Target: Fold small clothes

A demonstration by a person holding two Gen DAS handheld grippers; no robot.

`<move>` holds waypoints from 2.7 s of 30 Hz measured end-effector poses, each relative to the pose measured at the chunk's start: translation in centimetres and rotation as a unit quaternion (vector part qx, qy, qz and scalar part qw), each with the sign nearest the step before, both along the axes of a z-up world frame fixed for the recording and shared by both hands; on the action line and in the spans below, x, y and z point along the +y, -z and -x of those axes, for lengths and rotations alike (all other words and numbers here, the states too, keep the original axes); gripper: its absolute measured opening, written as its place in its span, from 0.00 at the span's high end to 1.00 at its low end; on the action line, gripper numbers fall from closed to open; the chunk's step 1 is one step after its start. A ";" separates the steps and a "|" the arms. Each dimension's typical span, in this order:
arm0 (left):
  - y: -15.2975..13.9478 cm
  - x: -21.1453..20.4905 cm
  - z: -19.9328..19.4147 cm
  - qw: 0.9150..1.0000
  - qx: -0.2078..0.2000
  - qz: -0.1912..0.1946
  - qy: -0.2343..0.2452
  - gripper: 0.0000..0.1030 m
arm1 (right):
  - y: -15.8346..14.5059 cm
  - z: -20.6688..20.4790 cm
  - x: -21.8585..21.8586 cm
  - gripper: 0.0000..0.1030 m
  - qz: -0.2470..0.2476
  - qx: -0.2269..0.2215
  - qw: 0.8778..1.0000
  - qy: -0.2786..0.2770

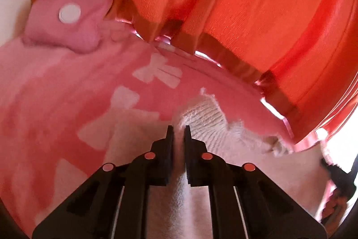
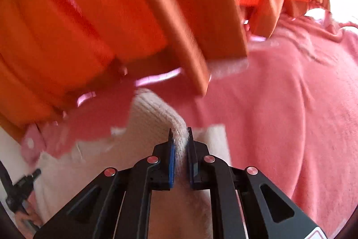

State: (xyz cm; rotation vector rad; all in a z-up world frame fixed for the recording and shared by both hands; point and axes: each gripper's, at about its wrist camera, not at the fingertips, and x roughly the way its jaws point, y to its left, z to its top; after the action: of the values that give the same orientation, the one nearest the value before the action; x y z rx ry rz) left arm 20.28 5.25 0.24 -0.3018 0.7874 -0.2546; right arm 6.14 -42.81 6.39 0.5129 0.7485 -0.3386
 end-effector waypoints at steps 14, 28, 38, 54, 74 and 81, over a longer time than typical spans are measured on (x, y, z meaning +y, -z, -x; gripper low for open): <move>1.4 0.5 -0.5 0.999 0.038 -0.005 -0.017 0.89 | 2.5 0.6 -2.1 0.78 -0.020 0.059 0.997 0.047; 1.9 -9.4 5.4 0.988 0.039 -0.086 0.125 0.81 | 3.2 -2.9 21.4 0.82 0.102 0.082 0.945 -0.301; 2.1 -8.9 5.0 0.988 0.038 -0.080 0.123 0.81 | 3.3 -2.0 4.6 0.80 -0.009 0.095 0.995 -0.025; 2.2 -9.4 5.2 0.987 0.030 -0.096 0.122 0.80 | 4.0 -1.8 3.0 0.81 0.020 0.130 0.991 -0.003; -1.3 2.4 4.8 0.996 0.041 0.002 -0.079 0.34 | -0.8 -1.5 14.9 0.73 0.020 0.038 0.984 -0.175; 4.3 6.1 2.7 0.971 0.182 0.122 -0.099 0.32 | 3.6 -3.8 22.3 0.73 0.044 0.121 0.958 -0.255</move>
State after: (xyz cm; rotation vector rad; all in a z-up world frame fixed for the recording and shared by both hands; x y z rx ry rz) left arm 17.55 11.31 -4.02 -0.6683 1.0813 -0.1076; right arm 9.97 -20.56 2.78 0.1810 1.0664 0.0520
